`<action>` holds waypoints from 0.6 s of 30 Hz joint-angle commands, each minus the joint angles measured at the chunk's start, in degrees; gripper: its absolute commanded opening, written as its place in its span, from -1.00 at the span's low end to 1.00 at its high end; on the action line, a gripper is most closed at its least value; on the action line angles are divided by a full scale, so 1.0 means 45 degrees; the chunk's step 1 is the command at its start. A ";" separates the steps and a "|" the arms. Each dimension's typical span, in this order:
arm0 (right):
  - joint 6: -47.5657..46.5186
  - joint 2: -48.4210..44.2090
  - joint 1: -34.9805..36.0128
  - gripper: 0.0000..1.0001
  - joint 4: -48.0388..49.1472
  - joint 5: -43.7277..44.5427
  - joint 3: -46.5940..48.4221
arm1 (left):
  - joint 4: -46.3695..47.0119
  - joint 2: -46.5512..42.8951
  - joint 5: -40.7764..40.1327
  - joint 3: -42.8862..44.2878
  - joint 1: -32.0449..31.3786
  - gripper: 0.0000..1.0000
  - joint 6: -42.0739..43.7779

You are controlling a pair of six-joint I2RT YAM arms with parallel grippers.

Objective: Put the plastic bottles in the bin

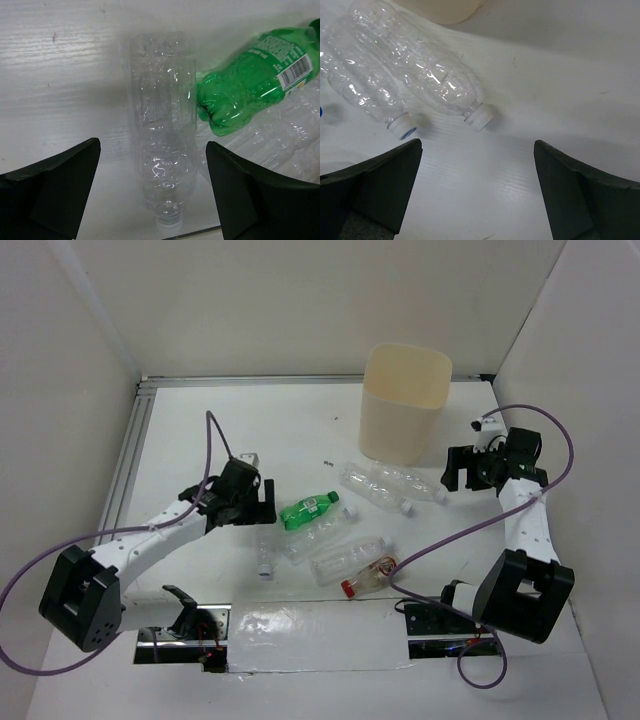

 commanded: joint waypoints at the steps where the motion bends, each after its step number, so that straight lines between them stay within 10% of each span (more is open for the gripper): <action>1: -0.0214 -0.0169 0.0011 1.00 -0.0095 -0.0764 0.0011 | 0.0182 0.0763 -0.0639 0.0465 -0.0544 1.00 -0.0498; 12: -0.1794 -0.0794 0.0285 1.00 0.0373 -0.2775 0.0011 | 0.0340 0.3422 -0.1911 0.0700 -0.1268 0.56 -0.0850; 18: -0.2558 -0.1223 0.1221 0.73 0.1347 -0.3501 -0.0495 | -0.1104 0.2177 -0.2925 0.1791 -0.1501 -0.39 -0.0714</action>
